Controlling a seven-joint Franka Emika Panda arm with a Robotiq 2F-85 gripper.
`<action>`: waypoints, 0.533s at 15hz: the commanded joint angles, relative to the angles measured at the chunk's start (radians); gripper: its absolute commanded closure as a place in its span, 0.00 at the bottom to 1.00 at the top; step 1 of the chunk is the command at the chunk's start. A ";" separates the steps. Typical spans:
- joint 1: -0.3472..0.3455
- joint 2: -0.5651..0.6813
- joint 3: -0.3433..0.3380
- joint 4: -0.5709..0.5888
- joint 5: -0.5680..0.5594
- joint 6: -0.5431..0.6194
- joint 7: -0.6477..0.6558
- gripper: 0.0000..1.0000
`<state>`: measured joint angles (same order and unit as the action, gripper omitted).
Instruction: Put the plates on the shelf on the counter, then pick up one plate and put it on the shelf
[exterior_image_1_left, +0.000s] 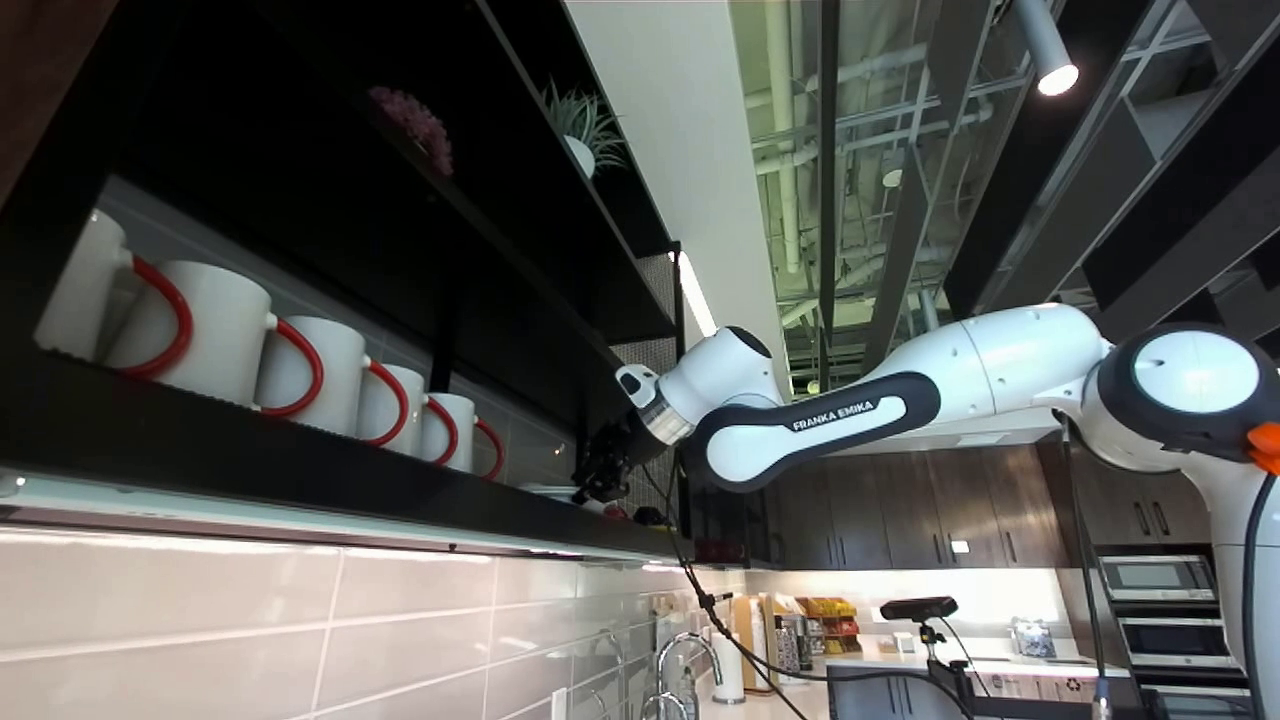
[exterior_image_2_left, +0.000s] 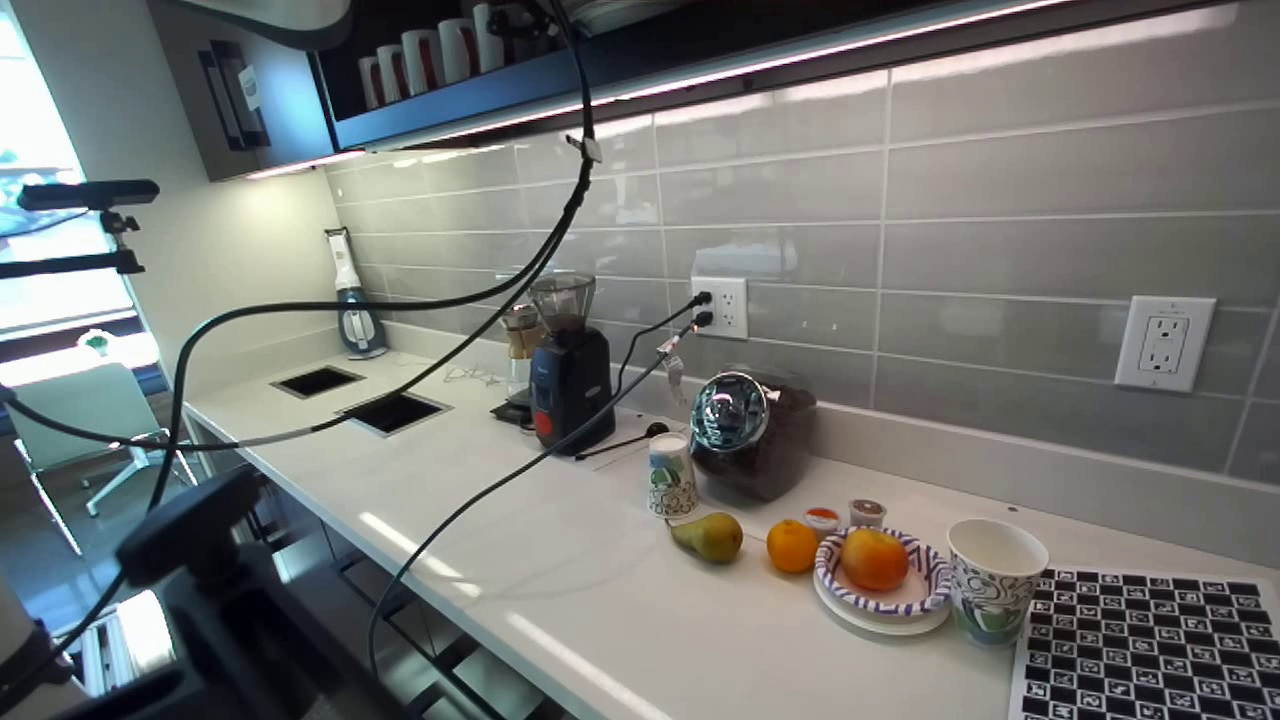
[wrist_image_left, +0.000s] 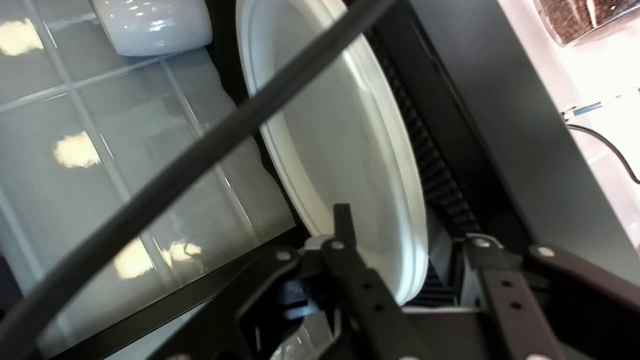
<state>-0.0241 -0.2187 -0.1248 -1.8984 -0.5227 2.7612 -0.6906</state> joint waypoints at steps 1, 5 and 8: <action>-0.015 0.026 0.005 0.018 0.020 0.012 -0.025 0.69; -0.063 0.034 0.025 0.033 -0.089 0.012 0.130 1.00; -0.142 0.012 0.088 0.060 -0.210 -0.044 0.357 0.98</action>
<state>-0.0828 -0.1999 -0.1031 -1.8830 -0.6160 2.7603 -0.5294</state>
